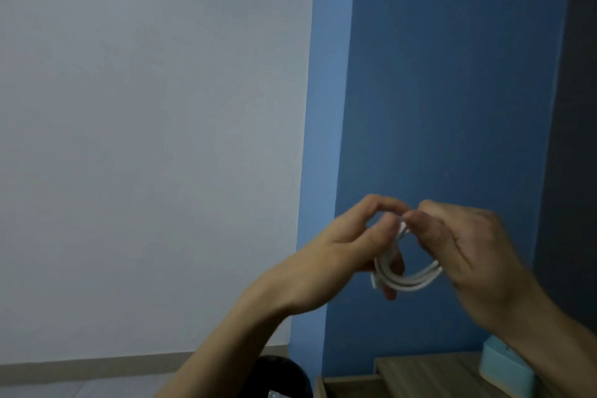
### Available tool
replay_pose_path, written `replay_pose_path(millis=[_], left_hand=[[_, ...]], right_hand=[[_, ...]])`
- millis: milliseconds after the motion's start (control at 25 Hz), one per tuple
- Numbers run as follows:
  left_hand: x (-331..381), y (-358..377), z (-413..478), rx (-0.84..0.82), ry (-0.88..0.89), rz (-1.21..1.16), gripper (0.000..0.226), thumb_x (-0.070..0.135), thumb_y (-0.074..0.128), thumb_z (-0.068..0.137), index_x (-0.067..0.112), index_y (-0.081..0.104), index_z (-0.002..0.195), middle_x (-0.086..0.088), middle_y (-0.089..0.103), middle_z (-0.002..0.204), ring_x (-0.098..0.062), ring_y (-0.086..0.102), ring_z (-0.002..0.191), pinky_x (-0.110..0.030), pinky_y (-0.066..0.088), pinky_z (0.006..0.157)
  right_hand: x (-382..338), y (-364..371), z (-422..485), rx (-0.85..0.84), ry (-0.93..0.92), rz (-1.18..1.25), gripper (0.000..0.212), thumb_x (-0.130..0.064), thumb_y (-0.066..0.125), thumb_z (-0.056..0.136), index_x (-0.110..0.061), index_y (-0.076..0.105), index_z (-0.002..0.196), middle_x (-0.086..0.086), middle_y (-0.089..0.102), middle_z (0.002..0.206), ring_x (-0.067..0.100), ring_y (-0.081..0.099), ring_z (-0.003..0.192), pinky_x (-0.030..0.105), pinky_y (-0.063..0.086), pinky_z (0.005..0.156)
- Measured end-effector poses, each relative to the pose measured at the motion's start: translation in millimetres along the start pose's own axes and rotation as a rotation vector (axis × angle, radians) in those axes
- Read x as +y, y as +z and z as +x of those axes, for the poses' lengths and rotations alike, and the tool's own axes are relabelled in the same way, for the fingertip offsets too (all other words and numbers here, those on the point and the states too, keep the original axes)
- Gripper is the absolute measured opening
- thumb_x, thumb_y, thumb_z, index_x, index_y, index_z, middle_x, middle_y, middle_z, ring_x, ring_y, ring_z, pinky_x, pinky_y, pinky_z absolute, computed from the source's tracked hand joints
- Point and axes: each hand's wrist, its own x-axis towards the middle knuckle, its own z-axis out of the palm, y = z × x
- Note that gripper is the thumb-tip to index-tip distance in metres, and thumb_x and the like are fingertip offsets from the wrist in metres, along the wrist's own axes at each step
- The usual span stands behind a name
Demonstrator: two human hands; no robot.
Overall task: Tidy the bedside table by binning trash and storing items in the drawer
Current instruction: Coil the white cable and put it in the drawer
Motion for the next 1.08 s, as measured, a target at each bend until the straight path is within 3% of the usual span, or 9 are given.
replay_pose_path(millis=[120, 320, 440, 520, 600, 720, 840, 920, 1080], left_hand=[[4, 13, 6, 0.140, 0.094, 0.177, 0.022, 0.039, 0.040, 0.095, 0.020, 0.049, 0.098, 0.005, 0.045, 0.057, -0.005, 0.038, 0.045, -0.013, 0.034, 0.048], [7, 13, 10, 0.261, 0.234, 0.439, 0.019, 0.032, 0.048, 0.095, 0.020, 0.062, 0.089, 0.007, 0.047, 0.053, -0.009, 0.042, 0.051, -0.013, 0.032, 0.051], [4, 7, 13, 0.340, 0.254, 0.439, 0.025, 0.032, 0.046, 0.095, 0.017, 0.066, 0.093, 0.011, 0.048, 0.056, -0.006, 0.044, 0.054, -0.013, 0.034, 0.054], [1, 3, 14, 0.347, 0.254, 0.432, 0.024, 0.032, 0.044, 0.095, 0.017, 0.064, 0.094, 0.012, 0.046, 0.057, -0.007, 0.043, 0.055, -0.015, 0.035, 0.054], [-1, 3, 15, 0.354, 0.266, 0.445, 0.023, 0.031, 0.044, 0.095, 0.018, 0.063, 0.096, 0.012, 0.047, 0.058, -0.007, 0.043, 0.056, -0.015, 0.035, 0.054], [-2, 4, 16, 0.380, 0.304, 0.477, 0.020, 0.028, 0.047, 0.095, 0.018, 0.064, 0.096, 0.011, 0.045, 0.057, -0.008, 0.041, 0.054, -0.012, 0.032, 0.053], [-5, 4, 19, 0.427, 0.352, 0.548, 0.021, 0.029, 0.047, 0.095, 0.017, 0.064, 0.097, 0.010, 0.044, 0.056, -0.009, 0.039, 0.051, -0.010, 0.030, 0.052], [-7, 7, 22, 0.474, 0.380, 0.606, 0.027, 0.033, 0.043, 0.093, 0.017, 0.064, 0.098, 0.011, 0.040, 0.053, -0.008, 0.038, 0.049, -0.010, 0.028, 0.051], [-8, 12, 27, 0.523, 0.383, 0.598, 0.033, 0.035, 0.040, 0.092, 0.014, 0.064, 0.098, 0.012, 0.037, 0.049, -0.009, 0.037, 0.046, -0.010, 0.026, 0.049]], right_hand=[[-2, -8, 5, -0.025, -0.056, -0.103, 0.063, -0.056, 0.023, 0.093, -0.010, 0.043, 0.054, -0.002, 0.039, 0.046, 0.017, 0.041, 0.048, 0.030, 0.030, 0.046], [2, -28, 8, -0.092, -0.011, 0.035, 0.056, -0.062, 0.030, 0.087, -0.020, 0.052, 0.057, 0.002, 0.050, 0.054, 0.011, 0.046, 0.047, 0.019, 0.033, 0.047], [6, -45, 10, -0.105, 0.028, 0.070, 0.045, -0.070, 0.037, 0.079, -0.032, 0.062, 0.076, 0.002, 0.058, 0.063, 0.017, 0.053, 0.052, 0.026, 0.038, 0.048], [7, -51, 9, -0.139, -0.010, 0.077, 0.036, -0.064, 0.043, 0.080, -0.037, 0.066, 0.076, -0.003, 0.059, 0.067, 0.014, 0.053, 0.055, 0.022, 0.039, 0.050], [10, -53, 9, -0.179, -0.066, -0.007, 0.033, -0.059, 0.043, 0.083, -0.037, 0.066, 0.072, -0.012, 0.058, 0.074, 0.004, 0.055, 0.066, 0.010, 0.037, 0.059], [14, -56, 11, -0.164, -0.022, -0.152, 0.043, -0.068, 0.034, 0.080, -0.037, 0.059, 0.065, -0.017, 0.053, 0.074, 0.000, 0.050, 0.069, 0.008, 0.035, 0.064], [9, -56, 8, -0.150, 0.184, 0.396, 0.054, -0.076, 0.055, 0.062, -0.023, 0.064, 0.061, -0.009, 0.052, 0.050, 0.003, 0.043, 0.042, 0.007, 0.035, 0.044], [5, -51, 4, -0.210, 0.378, 0.779, 0.053, -0.066, 0.077, 0.045, -0.017, 0.067, 0.063, -0.005, 0.052, 0.049, 0.006, 0.045, 0.041, 0.010, 0.039, 0.040], [-14, -36, 2, -0.114, 0.315, 0.824, 0.044, -0.050, 0.086, 0.037, -0.025, 0.058, 0.061, -0.005, 0.059, 0.063, 0.009, 0.061, 0.054, 0.015, 0.051, 0.054]])
